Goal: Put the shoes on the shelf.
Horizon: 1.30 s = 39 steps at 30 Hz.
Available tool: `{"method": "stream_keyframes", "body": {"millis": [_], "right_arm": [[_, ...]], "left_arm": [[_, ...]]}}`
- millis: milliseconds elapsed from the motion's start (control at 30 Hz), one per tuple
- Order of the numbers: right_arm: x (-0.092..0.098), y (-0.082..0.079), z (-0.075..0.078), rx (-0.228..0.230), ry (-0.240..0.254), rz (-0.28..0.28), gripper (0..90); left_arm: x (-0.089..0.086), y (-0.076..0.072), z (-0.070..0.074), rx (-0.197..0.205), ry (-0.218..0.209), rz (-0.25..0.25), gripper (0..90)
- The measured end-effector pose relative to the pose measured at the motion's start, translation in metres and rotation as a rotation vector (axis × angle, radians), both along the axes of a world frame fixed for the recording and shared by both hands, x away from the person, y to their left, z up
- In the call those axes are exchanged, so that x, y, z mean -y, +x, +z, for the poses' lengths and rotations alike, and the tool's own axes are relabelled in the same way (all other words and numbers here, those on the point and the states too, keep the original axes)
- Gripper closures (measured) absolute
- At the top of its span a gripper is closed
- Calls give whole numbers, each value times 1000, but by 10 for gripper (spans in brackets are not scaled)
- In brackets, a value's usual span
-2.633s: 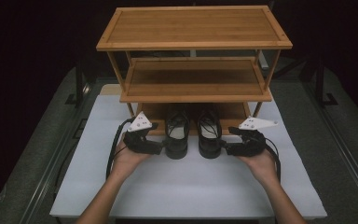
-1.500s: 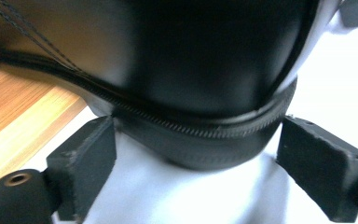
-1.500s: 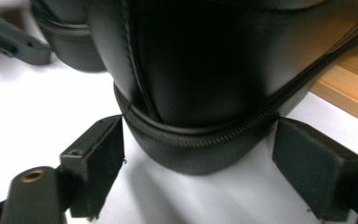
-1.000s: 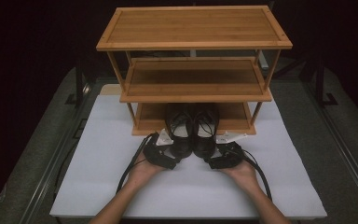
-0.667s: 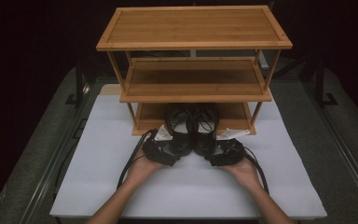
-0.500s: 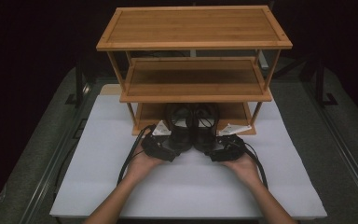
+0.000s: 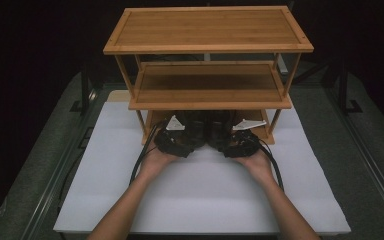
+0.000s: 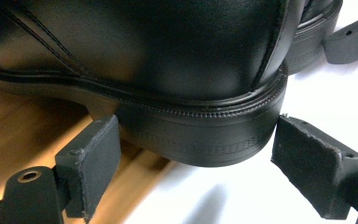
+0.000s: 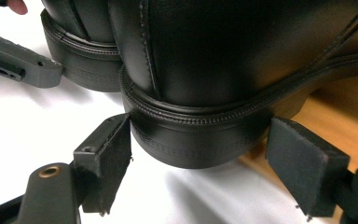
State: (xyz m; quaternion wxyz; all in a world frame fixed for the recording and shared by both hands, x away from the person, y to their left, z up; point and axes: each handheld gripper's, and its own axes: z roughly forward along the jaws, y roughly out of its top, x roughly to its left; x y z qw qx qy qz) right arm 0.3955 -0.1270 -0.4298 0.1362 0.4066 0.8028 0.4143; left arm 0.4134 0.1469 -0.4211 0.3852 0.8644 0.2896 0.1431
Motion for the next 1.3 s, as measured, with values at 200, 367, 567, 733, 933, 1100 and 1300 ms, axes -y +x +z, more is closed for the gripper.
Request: {"method": "stream_keyframes", "body": {"millis": [200, 367, 567, 733, 933, 1100, 1300], "right_arm": [[-1, 16, -1, 15, -13, -8, 225], [-1, 21, -3, 4, -17, -20, 225], [-4, 29, -4, 3, -27, -34, 225], [-8, 30, -6, -3, -37, -36, 225], [-10, 35, -13, -10, -49, -60, 225], [-11, 41, -17, 0, -59, -59, 224], [-12, 45, -20, -13, -58, -64, 222]], "left_arm": [[3, 14, -4, -3, -10, 20, 154], [4, 23, -6, -1, 4, 22, 154], [3, 32, -9, -10, 5, 23, 154], [2, 37, -12, -17, 25, 15, 153], [5, 43, -15, -25, 60, 21, 152], [6, 48, -19, -27, 59, 28, 152], [6, 52, -21, -38, 54, 39, 150]]}}
